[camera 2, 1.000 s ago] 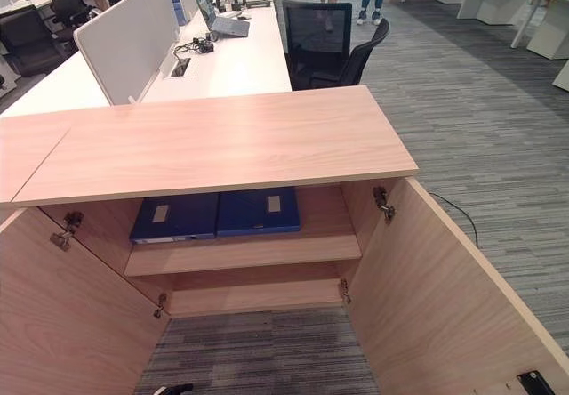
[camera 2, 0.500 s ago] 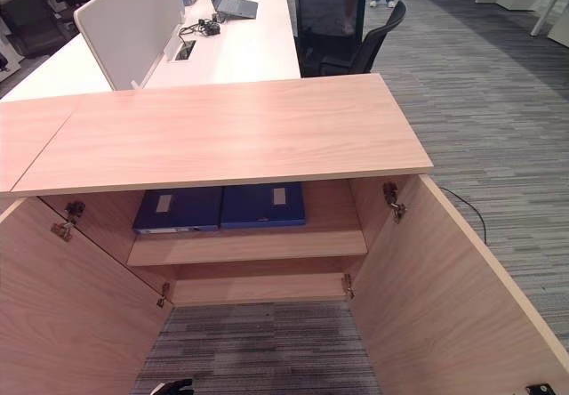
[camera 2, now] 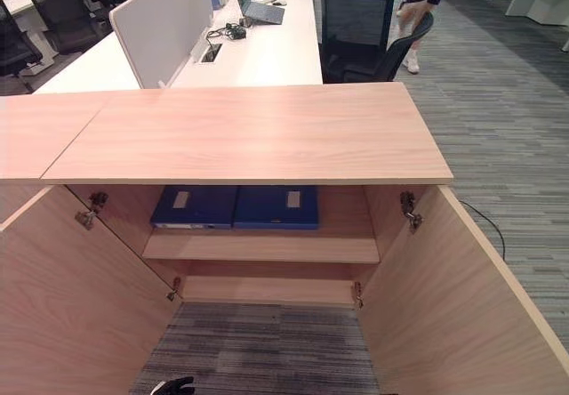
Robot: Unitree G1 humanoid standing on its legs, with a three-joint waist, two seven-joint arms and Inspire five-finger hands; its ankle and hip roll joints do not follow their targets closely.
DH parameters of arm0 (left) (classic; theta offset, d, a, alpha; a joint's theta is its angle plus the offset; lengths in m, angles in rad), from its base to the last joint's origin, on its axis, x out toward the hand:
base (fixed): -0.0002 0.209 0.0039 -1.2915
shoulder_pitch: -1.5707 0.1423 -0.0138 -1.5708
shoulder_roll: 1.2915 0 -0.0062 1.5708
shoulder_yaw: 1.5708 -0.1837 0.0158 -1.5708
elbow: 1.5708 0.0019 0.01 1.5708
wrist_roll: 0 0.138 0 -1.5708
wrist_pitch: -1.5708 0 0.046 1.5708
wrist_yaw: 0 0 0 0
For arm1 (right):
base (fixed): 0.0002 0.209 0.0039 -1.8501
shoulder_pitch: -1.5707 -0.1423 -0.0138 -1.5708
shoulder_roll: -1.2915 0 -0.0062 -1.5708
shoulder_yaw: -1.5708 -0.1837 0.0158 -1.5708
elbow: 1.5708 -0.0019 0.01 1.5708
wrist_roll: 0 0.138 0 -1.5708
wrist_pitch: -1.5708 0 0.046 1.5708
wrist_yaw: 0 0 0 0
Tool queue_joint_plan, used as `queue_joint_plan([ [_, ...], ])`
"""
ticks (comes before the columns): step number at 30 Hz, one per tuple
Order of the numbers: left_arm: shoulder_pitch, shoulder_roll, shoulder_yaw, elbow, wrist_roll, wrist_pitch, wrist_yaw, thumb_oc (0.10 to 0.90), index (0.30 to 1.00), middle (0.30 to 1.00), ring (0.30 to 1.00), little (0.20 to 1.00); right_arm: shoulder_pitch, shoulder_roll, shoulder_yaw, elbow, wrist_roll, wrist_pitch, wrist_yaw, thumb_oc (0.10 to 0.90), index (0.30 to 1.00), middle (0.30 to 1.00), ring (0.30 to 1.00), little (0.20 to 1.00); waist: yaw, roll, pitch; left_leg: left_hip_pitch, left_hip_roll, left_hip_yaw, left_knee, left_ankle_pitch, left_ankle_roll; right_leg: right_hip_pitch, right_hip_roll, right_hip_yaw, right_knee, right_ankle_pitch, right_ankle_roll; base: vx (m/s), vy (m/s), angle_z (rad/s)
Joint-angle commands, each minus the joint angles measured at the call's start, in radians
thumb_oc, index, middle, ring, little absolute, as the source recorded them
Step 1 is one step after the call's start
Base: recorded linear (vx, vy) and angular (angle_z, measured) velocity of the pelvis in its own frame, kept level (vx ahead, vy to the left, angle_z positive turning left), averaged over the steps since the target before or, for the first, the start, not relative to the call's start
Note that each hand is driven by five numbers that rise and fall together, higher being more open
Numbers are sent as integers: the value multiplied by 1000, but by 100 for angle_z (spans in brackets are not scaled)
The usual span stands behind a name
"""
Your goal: Put the empty folder in the office cabinet
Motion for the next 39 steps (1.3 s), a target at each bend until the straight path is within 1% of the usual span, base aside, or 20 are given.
queue_joint_plan([
  [1, -24, -34, -15, 46, 0, -15, 6, 800, 900, 900, 900, 900, -48, 13, 22, 70, -24, -8, -28, 800, 900, 900, 900, 900, 30, -54, -45, -47, -39, -70, -18, -6, -15, 2, -22, 92, 8, -36, 43, -5, -1, 10],
  [8, -12, -38, -6, 60, -6, -13, -4, 800, 900, 900, 900, 900, -45, 15, 27, 65, -38, -9, -30, 800, 900, 900, 900, 900, 45, -49, -43, -49, -42, -91, -18, -2, -16, 11, -25, 70, 9, -39, 42, -5, 2, 9],
  [9, -8, -45, 0, 65, -15, -12, -4, 800, 900, 900, 900, 900, -37, 46, 42, 48, -41, -14, -42, 800, 900, 900, 900, 900, 46, -46, -42, -49, -43, -92, -18, -2, -15, 11, -24, 70, 8, -39, 42, 1, 7, 10],
  [14, -5, -53, 15, 86, -35, -10, -3, 800, 900, 900, 900, 900, -28, 69, 55, 41, -48, -15, -49, 800, 900, 900, 900, 900, 40, -42, -40, -49, -44, -88, -18, -2, -16, 7, -24, 74, 9, -38, 41, -3, 8, 6],
  [26, 44, -62, 29, 86, -76, 0, -54, 800, 900, 900, 900, 900, -35, 10, -10, 100, -58, 11, -37, 800, 900, 900, 900, 900, 45, -18, -47, -51, -42, -85, -18, -1, -20, 6, -22, 73, 4, -41, 40, 0, 1, 0],
  [39, 28, -61, 69, 117, -107, 9, -70, 800, 900, 900, 900, 900, -22, 16, -6, 88, -70, 11, -28, 800, 900, 900, 900, 900, 22, -21, -52, -39, -36, -67, -18, -9, -22, 9, -16, 88, 2, -45, 37, 0, 0, 0],
])
